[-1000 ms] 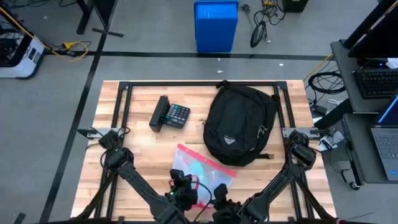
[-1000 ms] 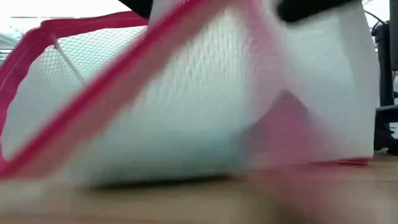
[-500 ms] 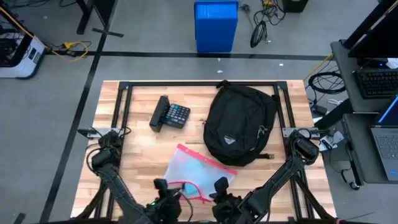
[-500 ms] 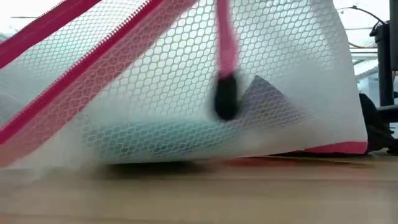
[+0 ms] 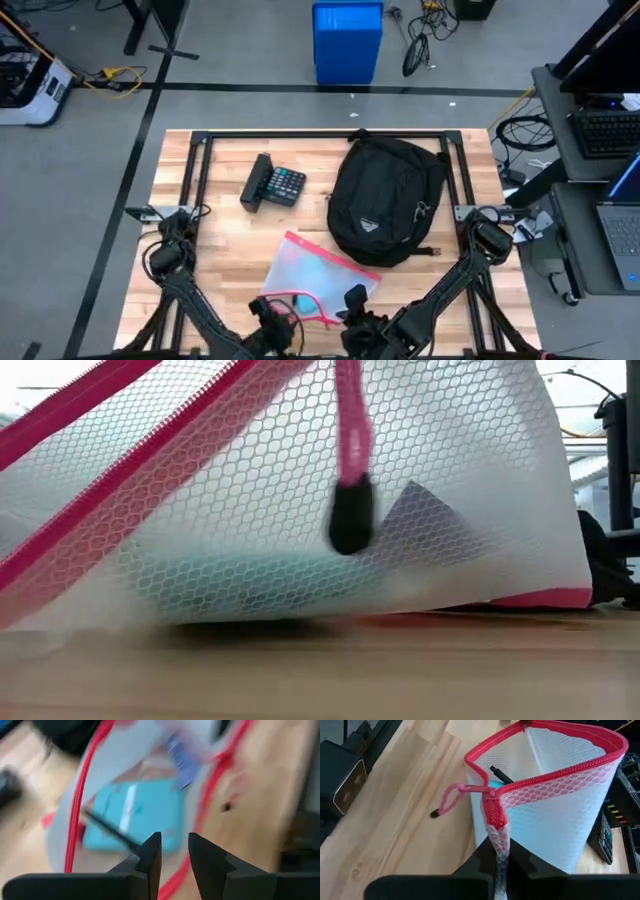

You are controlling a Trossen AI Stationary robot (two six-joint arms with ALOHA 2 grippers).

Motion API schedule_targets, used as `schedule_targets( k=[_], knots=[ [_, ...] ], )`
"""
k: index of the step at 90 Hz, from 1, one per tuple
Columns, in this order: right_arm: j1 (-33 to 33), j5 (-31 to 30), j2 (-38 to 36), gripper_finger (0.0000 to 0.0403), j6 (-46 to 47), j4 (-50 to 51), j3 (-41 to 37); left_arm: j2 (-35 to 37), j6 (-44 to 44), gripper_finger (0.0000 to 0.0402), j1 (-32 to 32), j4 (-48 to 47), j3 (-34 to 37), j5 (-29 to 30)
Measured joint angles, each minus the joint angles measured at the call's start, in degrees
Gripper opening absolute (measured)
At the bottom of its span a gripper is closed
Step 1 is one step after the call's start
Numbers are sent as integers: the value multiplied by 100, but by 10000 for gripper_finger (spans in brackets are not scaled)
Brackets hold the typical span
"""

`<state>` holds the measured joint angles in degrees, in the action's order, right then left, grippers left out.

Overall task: Unpack backpack
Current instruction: Remove the black pen from the white zip bag

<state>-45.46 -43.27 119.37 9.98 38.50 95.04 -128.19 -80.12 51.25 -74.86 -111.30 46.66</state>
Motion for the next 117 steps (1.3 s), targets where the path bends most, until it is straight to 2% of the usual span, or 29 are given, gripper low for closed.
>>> schedule_targets(
  k=[17, 30, 41, 62, 81, 91, 99, 117],
  knots=[
    [-35, -11, 2, 0, -1, 2, 0, -8, -1233, 94, -34, -95, 767, 55],
    [-37, -10, 4, 0, -34, 27, 0, -5, -1446, 135, -34, 281, 970, 201],
    [-34, -4, 9, 0, -23, 55, 0, 1, -1604, 176, -36, 306, 969, 616],
    [-42, 61, 9, 0, -18, 55, 0, 1, -1631, 229, -282, 467, 969, 572],
    [-74, 136, 9, 0, -18, 57, 0, 1, -1548, 235, -473, 640, 975, 564],
    [-77, 138, 9, 0, -18, 59, 0, 12, -1468, 235, -585, 1177, 1236, 563],
    [-77, 140, 9, 0, -18, 61, 0, 12, -1380, 235, -679, 1477, 1453, 376],
    [-83, 139, 9, 0, 74, 63, 0, 12, -1394, 235, -803, 1455, 1597, 109]
  ],
)
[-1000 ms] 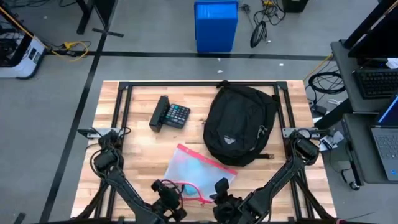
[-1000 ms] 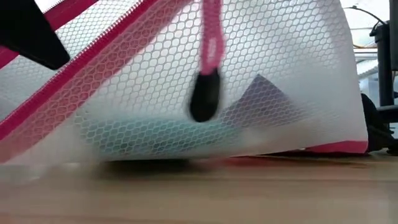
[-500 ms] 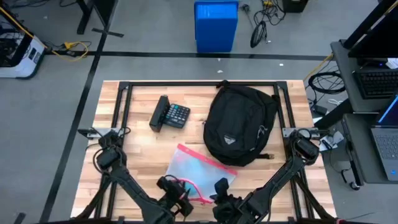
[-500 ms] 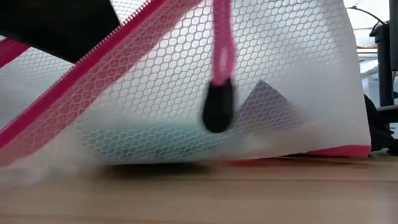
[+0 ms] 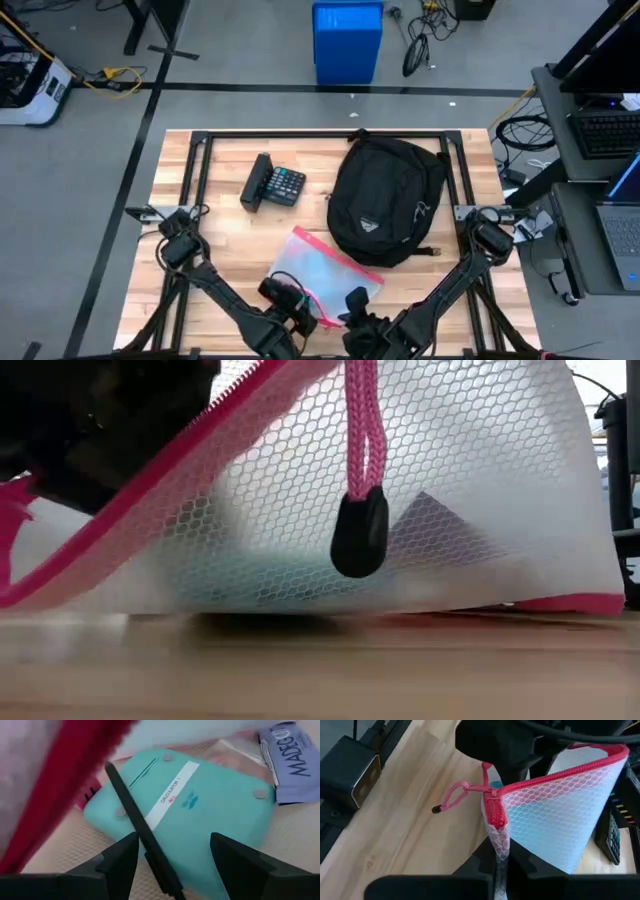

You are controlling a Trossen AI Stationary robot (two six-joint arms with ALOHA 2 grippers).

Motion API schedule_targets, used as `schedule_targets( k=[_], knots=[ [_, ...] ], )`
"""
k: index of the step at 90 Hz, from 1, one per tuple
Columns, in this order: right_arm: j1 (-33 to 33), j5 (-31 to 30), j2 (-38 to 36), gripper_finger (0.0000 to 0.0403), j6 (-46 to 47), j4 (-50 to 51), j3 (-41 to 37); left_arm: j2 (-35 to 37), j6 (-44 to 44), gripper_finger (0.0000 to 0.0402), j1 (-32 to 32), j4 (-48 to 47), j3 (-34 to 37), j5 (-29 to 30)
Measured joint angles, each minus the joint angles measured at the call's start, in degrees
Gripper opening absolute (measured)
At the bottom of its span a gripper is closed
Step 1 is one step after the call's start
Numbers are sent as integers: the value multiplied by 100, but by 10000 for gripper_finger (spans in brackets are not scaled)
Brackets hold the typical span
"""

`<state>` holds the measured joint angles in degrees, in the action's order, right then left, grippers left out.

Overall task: Unpack backpack
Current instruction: Remove the black pen from the white zip bag

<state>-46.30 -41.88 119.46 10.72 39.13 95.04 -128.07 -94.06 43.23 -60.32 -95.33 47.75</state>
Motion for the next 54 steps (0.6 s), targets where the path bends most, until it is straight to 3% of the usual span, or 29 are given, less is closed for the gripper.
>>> schedule_targets(
  k=[18, 54],
  knots=[
    [-18, -1, 2, 0, 7, 0, 0, -2, 40, 194, -86, -17, 8, -3],
    [-21, 1, 2, 0, 15, 2, 0, -2, 764, 17, -178, -21, 11, -105]
  ],
)
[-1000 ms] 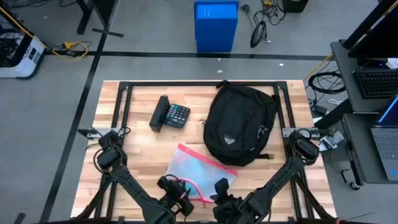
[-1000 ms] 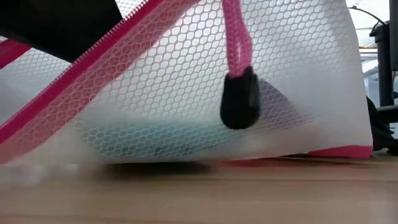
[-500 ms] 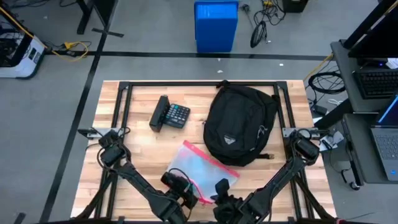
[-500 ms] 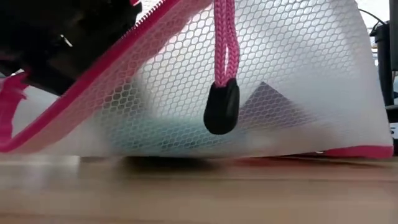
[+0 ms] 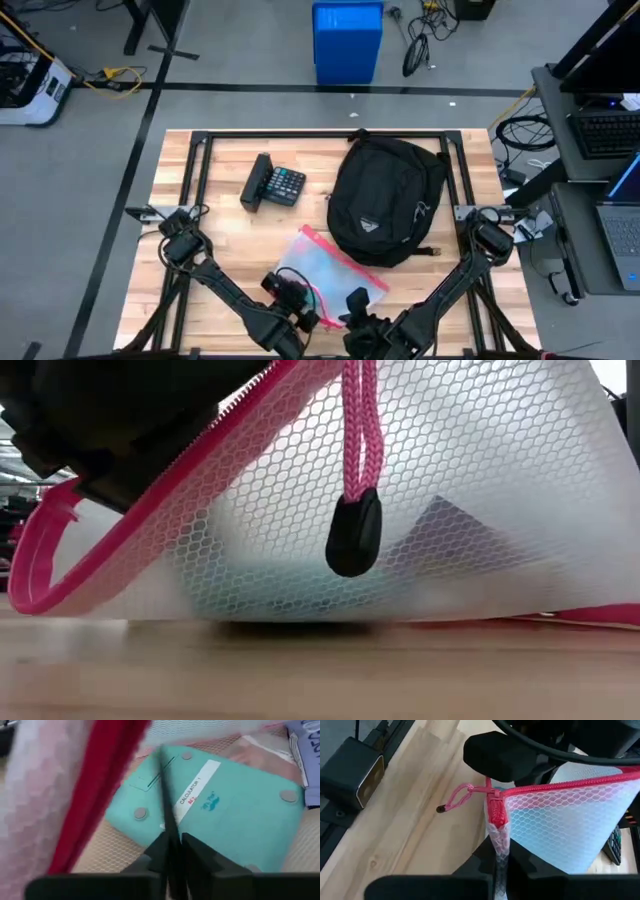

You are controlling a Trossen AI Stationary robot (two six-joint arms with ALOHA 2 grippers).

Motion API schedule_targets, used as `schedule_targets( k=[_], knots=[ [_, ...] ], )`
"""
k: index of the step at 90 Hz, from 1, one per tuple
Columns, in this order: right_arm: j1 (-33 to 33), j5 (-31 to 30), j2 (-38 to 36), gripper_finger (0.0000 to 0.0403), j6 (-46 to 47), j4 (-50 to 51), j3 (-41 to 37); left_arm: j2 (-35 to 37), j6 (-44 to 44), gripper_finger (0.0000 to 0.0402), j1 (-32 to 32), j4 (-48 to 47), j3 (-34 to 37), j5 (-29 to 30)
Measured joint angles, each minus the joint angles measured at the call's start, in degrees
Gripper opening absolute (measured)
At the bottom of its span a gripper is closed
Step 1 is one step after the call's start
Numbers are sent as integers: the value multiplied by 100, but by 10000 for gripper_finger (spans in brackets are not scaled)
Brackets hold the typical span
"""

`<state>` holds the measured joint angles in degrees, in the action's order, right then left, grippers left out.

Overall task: Unpack backpack
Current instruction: Remove the black pen from the white zip bag

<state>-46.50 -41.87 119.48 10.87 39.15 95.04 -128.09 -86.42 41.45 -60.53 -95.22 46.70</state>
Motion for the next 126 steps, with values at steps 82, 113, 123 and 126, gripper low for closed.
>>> schedule_targets(
  k=[82, 113, 123, 126],
  knots=[
    [0, 7, 0, 0, 555, 641, 0, -7, 1224, 0, 783, -1478, -1078, 83],
    [-11, 9, 0, 0, 540, 652, 0, -7, 4112, 109, 750, -827, -714, -58],
    [-11, 11, 0, 0, 540, 653, 0, -7, 4557, 164, 667, -442, -542, -35],
    [-11, 11, 0, 0, 535, 654, 0, -7, 4667, 177, 636, -325, -497, -33]
  ],
)
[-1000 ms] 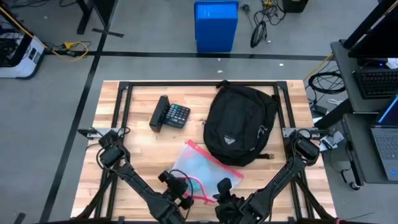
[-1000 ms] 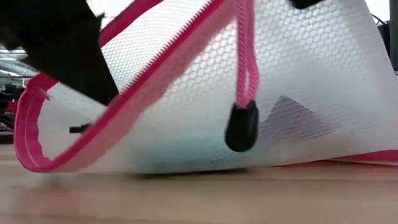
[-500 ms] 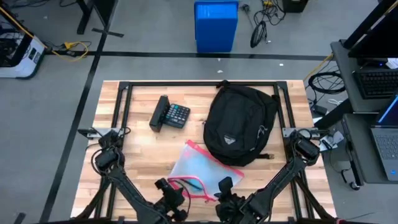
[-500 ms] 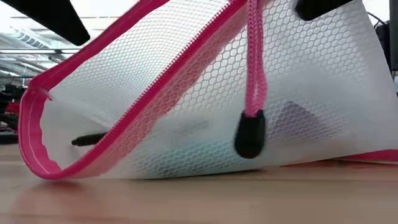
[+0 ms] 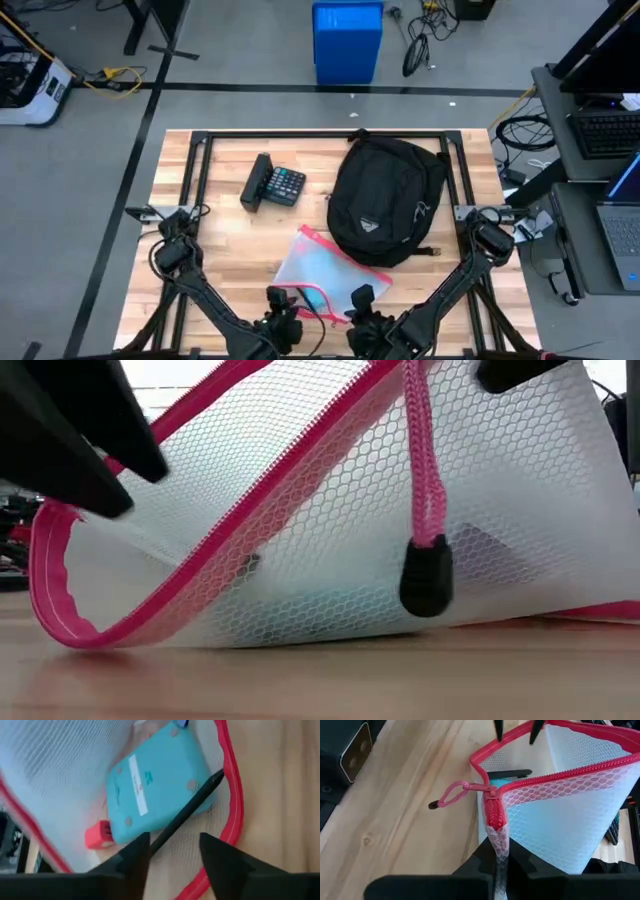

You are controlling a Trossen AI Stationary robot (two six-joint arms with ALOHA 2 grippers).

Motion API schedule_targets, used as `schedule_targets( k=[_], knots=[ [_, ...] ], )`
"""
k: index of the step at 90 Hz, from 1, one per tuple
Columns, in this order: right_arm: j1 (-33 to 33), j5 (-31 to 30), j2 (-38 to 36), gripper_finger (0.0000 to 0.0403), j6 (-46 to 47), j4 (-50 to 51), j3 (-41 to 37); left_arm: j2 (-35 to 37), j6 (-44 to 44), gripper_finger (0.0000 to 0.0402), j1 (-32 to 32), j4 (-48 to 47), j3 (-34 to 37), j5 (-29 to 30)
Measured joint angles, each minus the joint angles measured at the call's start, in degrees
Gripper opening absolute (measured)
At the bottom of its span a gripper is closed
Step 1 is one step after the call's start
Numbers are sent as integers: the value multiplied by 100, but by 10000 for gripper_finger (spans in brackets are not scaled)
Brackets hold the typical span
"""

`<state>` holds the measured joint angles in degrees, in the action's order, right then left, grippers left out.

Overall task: Unpack backpack
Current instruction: Remove the black pen from the white zip bag

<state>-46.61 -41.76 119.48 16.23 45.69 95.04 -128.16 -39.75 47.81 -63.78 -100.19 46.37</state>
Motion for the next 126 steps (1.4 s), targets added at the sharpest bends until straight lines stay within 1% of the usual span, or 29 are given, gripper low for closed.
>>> schedule_targets(
  k=[7, 15, 32, 38, 56, 66, 73, 97, 102, 111, 126],
  knots=[
    [0, 4, 0, 0, -34, 0, 0, 0, 337, 201, -87, 196, 98, -99],
    [0, 7, 0, 0, -39, 0, 0, 0, 738, 211, -184, 305, 155, -287],
    [0, 115, 0, 0, -41, 0, 0, 2, 1544, 204, -374, 905, 355, -436],
    [0, 121, 0, 0, -42, 0, 0, 4, 1763, 201, -446, 997, 422, -586],
    [0, 125, 0, 0, -46, 10, 0, 3, 1821, 186, -642, 989, 653, -660],
    [0, 129, 0, 0, -66, 16, 0, 4, 1821, 165, -716, 1100, 815, -652],
    [2, 136, 0, 0, -65, 19, 0, 7, 1799, 141, -752, 1132, 849, -637],
    [2, 133, 0, 0, -65, 15, 0, 9, 1762, 18, -778, 1118, 851, -346],
    [2, 133, 0, 0, -65, 15, 0, 13, 1653, 11, -782, 1099, 851, -346],
    [2, 131, 0, 0, -65, 3, 0, 13, 1349, 20, -768, 877, 773, -394],
    [0, 129, 0, 0, -50, -9, 0, 13, 653, 16, -631, -4, 273, -445]
  ],
)
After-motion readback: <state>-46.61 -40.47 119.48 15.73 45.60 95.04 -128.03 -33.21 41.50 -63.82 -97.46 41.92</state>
